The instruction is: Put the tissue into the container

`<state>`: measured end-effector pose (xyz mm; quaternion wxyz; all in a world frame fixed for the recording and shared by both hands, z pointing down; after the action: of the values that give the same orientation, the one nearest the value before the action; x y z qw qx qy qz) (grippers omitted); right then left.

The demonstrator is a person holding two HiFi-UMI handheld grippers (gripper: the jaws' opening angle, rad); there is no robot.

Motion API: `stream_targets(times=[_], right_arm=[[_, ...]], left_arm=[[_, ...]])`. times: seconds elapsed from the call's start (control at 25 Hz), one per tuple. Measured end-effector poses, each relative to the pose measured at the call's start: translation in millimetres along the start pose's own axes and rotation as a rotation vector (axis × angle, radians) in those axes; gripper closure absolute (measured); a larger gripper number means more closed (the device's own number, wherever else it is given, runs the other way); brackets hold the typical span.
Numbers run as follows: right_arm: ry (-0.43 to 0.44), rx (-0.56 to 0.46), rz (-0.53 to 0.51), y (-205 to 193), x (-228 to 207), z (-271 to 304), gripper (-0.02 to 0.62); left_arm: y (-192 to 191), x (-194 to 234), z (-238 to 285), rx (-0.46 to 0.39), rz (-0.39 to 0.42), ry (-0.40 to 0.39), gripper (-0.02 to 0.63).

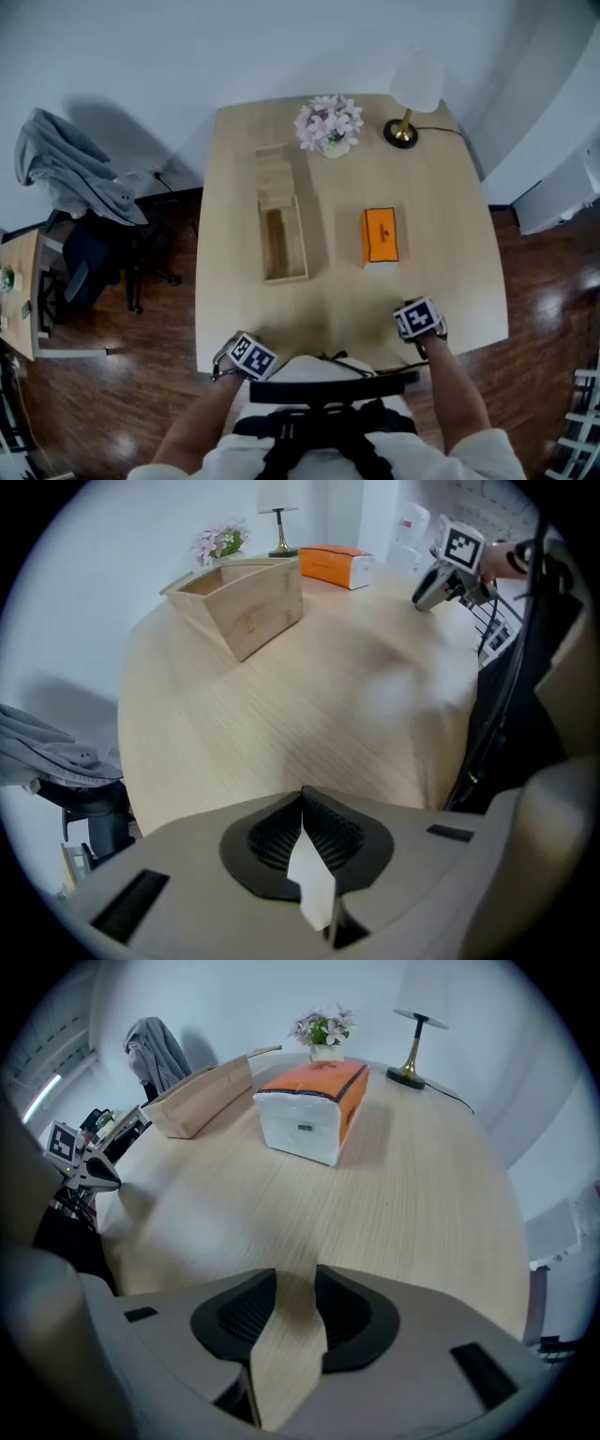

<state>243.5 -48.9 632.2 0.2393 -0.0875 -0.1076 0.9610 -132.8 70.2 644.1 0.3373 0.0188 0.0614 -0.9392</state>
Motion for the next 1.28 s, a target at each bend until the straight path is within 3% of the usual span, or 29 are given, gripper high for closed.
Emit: stream_targets(times=[0.12, 0.24, 0.36, 0.48, 0.68, 0.84, 1.04, 1.28], right_arm=[[-0.029, -0.035, 0.005, -2.7, -4.1, -2.7, 0.456], [-0.058, -0.081, 0.043, -5.1, -12.7, -4.4, 0.456], [-0.078, -0.124, 0.156, -4.3, -22.9, -4.4, 0.456], [-0.046, -0.184, 0.274, 4.2, -29.1, -8.4, 0.456], [-0.020, -0.281, 0.396, 38.6, -49.6, -27.4, 0.452], [-0.015, -0.352, 0.442, 72.6, -65.2, -43.2, 0.375], [-0.017, -0.431, 0.436, 113.7, -73.3, -64.7, 0.354], [-0.019, -0.456, 0.383, 146.4, -63.3, -72.4, 0.340]], left_arm=[[-3.0, 0.0, -0.2, -0.041, -0.057, 0.011, 0.606], [-0.9, 7.8, 1.4, -0.142, -0.194, 0.002, 0.606], [-2.2, 13.4, 0.8, -0.217, -0.350, -0.056, 0.606], [-2.3, 8.5, -2.5, -0.259, -0.434, -0.122, 0.606], [6.7, 3.3, -12.6, -0.315, -0.472, -0.151, 0.606], [15.5, 2.3, -21.5, -0.341, -0.467, -0.165, 0.606], [27.1, 3.4, -34.9, -0.391, -0.472, -0.173, 0.606], [45.2, 3.1, -53.7, -0.461, -0.473, -0.188, 0.606]])
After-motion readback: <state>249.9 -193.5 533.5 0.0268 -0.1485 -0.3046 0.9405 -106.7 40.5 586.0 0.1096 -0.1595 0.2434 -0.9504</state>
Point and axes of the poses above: the fingertips, and each gripper's own axes: z forward along the fingers, x to its left, y out of its top, the point moved 4 cm from there along -z, backward along the fingers, and after that the axes turned 4 degrees about z, right-handed, at the moved point
